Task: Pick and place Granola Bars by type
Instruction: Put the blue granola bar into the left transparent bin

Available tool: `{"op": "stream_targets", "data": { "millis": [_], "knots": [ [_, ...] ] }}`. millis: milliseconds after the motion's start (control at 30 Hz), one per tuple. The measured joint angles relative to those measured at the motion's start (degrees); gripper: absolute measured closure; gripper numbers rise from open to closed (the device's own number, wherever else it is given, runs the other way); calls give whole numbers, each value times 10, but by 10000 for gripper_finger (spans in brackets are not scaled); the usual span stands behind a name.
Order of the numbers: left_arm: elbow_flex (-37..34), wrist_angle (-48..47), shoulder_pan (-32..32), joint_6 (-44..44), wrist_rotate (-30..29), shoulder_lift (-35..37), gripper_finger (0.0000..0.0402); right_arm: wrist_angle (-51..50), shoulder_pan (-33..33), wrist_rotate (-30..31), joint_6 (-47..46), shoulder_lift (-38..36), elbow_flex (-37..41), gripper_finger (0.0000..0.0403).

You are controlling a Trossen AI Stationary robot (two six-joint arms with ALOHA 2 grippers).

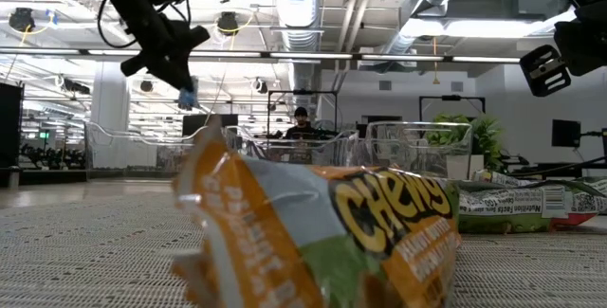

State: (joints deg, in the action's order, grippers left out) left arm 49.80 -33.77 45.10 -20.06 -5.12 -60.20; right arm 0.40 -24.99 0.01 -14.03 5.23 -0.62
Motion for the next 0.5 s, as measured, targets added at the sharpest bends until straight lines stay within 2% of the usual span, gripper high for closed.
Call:
{"op": "stream_targets", "data": {
  "millis": [300, 500],
  "knots": [
    [0, -30, 71, 75, 29, 0, 352, 0, 0, 0, 0, 0, 0, 341],
    [0, -50, 90, 130, 29, 0, 352, 0, 0, 0, 0, 0, 0, 341]
  ]
}}
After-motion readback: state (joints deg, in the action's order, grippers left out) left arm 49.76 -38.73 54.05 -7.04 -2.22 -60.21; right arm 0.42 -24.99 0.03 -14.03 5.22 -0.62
